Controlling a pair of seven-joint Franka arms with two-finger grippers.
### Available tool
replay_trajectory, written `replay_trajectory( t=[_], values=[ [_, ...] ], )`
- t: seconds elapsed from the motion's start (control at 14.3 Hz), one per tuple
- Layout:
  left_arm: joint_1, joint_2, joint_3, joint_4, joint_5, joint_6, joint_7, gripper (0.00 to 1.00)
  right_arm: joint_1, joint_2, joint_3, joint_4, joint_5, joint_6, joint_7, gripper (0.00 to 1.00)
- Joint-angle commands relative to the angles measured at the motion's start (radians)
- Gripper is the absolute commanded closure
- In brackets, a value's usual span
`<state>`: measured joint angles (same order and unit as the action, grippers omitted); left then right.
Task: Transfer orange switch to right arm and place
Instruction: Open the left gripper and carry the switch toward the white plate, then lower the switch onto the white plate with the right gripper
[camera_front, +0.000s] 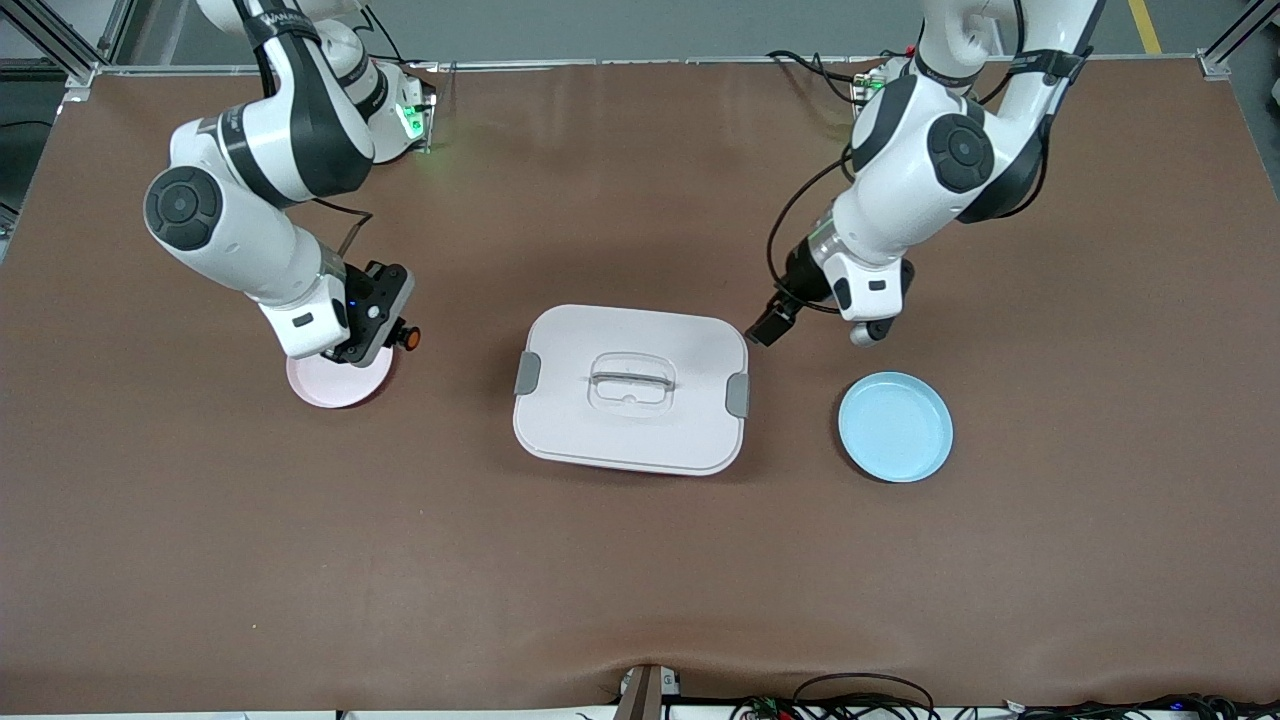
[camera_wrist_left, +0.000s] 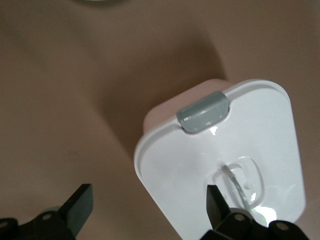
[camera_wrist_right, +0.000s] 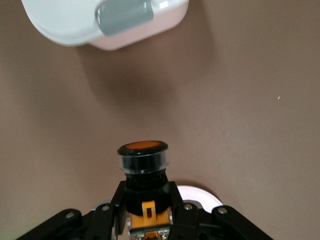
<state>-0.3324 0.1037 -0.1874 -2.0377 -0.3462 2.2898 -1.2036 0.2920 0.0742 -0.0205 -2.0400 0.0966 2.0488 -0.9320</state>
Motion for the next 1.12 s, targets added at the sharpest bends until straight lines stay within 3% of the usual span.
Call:
replay_trajectory(
  t=[0.0, 0.35, 0.7, 1.05],
  values=[
    [0.061, -0.055, -0.001, -0.056, 0.024, -0.004, 0.235, 0.00, -0.020, -0.089, 0.016, -0.153, -0.051, 0.086, -0.036, 1.00],
    [0.157, -0.088, -0.001, -0.107, 0.159, -0.015, 0.519, 0.00, -0.120, -0.122, 0.016, -0.311, -0.051, 0.249, -0.214, 1.00],
    [0.260, -0.101, -0.004, -0.113, 0.282, -0.118, 0.738, 0.00, -0.191, -0.111, 0.016, -0.492, -0.049, 0.520, -0.359, 1.00],
    [0.366, -0.101, -0.003, -0.082, 0.283, -0.118, 1.060, 0.00, -0.263, -0.009, 0.017, -0.568, -0.049, 0.755, -0.476, 1.00]
  ],
)
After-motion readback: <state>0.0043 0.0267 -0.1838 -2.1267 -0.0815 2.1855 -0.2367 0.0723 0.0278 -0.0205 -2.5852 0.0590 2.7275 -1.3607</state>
